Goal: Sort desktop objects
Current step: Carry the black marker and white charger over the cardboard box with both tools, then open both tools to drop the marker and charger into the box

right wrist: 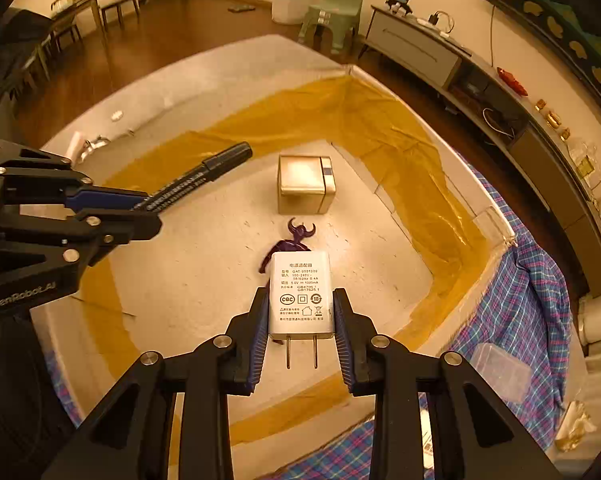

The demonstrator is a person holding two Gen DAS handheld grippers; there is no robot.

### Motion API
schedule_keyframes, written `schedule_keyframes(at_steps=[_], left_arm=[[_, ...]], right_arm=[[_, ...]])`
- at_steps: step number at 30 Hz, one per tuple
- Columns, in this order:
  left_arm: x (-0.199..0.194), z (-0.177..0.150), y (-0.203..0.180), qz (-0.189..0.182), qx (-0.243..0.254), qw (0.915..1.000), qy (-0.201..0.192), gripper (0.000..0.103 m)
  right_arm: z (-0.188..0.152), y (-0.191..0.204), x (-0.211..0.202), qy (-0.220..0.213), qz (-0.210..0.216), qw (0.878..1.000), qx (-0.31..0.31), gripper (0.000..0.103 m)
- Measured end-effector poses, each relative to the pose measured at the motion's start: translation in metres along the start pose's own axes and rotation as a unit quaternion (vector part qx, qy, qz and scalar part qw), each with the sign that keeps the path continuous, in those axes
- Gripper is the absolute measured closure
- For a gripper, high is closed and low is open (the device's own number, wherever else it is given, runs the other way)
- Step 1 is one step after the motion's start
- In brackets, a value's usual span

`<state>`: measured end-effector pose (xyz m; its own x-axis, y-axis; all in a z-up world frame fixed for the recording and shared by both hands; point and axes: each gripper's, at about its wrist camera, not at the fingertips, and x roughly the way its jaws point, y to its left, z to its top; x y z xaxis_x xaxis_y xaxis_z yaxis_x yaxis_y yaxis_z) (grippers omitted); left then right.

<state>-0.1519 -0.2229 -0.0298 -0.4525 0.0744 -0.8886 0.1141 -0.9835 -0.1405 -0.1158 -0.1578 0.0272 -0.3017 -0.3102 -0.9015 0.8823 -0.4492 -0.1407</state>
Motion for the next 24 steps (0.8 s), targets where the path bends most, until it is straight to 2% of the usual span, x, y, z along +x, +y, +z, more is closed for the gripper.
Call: schedule_keyframes(at_steps=[9, 24], left_arm=[[0.010, 0.001, -0.005, 0.010, 0.017, 0.9996, 0.020, 0.089], [0.029, 0.004, -0.005, 0.005, 0.010, 0.9982, 0.059, 0.089]], right_arm=[[0.019, -0.016, 0.029, 0.043, -0.029, 0.999, -0.017, 0.071], [0.032, -0.029, 0.058, 0.086, -0.033, 0.996, -0.019, 0.071]])
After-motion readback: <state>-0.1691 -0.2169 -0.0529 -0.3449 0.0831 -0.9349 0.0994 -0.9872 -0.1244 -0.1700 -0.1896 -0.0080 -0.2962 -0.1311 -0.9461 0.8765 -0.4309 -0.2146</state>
